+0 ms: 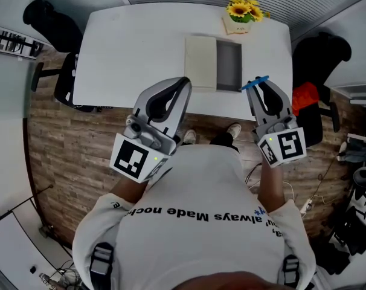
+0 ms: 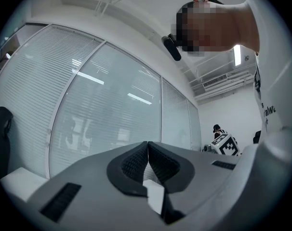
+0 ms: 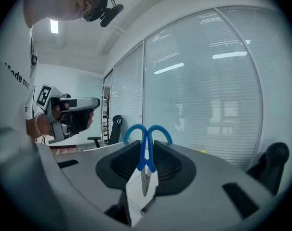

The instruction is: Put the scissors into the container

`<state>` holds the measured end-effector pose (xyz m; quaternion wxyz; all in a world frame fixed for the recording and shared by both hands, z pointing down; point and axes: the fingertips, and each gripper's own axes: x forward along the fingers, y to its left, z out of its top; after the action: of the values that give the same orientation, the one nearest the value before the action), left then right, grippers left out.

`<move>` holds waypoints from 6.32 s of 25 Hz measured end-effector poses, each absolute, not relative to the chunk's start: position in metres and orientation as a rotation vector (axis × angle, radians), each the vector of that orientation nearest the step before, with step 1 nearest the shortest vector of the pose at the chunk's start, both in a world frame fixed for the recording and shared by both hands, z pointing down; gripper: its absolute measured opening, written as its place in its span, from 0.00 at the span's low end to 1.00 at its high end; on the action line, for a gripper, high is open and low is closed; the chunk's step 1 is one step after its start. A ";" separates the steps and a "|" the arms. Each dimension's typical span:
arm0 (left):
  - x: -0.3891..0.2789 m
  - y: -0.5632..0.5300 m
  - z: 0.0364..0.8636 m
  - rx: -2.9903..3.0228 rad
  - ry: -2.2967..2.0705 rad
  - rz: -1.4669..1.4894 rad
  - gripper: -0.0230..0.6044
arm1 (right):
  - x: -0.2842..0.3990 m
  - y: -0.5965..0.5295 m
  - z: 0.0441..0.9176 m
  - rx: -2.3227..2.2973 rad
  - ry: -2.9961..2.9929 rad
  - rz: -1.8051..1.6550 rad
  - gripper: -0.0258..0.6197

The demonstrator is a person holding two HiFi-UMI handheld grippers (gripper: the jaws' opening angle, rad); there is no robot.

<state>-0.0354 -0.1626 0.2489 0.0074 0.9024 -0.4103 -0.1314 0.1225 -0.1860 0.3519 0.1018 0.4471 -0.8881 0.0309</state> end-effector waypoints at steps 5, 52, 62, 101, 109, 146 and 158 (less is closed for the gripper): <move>-0.037 -0.169 0.252 2.811 -1.299 -0.398 0.07 | 0.126 -0.203 0.383 1.305 -2.574 0.140 0.19; -0.045 -0.172 0.258 2.770 -1.368 -0.363 0.07 | 0.125 -0.284 0.567 1.068 -2.261 0.360 0.19; -0.045 -0.169 0.256 2.773 -1.372 -0.355 0.07 | 0.122 -0.295 0.595 1.020 -2.217 0.398 0.19; -0.050 -0.169 0.257 2.742 -1.446 -0.345 0.07 | 0.119 -0.314 0.665 0.932 -2.091 0.639 0.19; -0.051 -0.191 0.260 2.734 -1.450 -0.318 0.07 | 0.118 -0.333 0.668 0.949 -2.054 0.667 0.19; -0.048 -0.204 0.258 2.719 -1.454 -0.330 0.07 | 0.117 -0.354 0.707 0.899 -1.913 0.710 0.19; -0.050 -0.195 0.255 2.721 -1.463 -0.350 0.07 | 0.116 -0.357 0.710 0.879 -1.891 0.731 0.19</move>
<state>-0.0496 -0.1948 0.2550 0.0162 0.8751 -0.4704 -0.1126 0.1160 -0.3574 0.7105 0.4493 0.3553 -0.7646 0.2954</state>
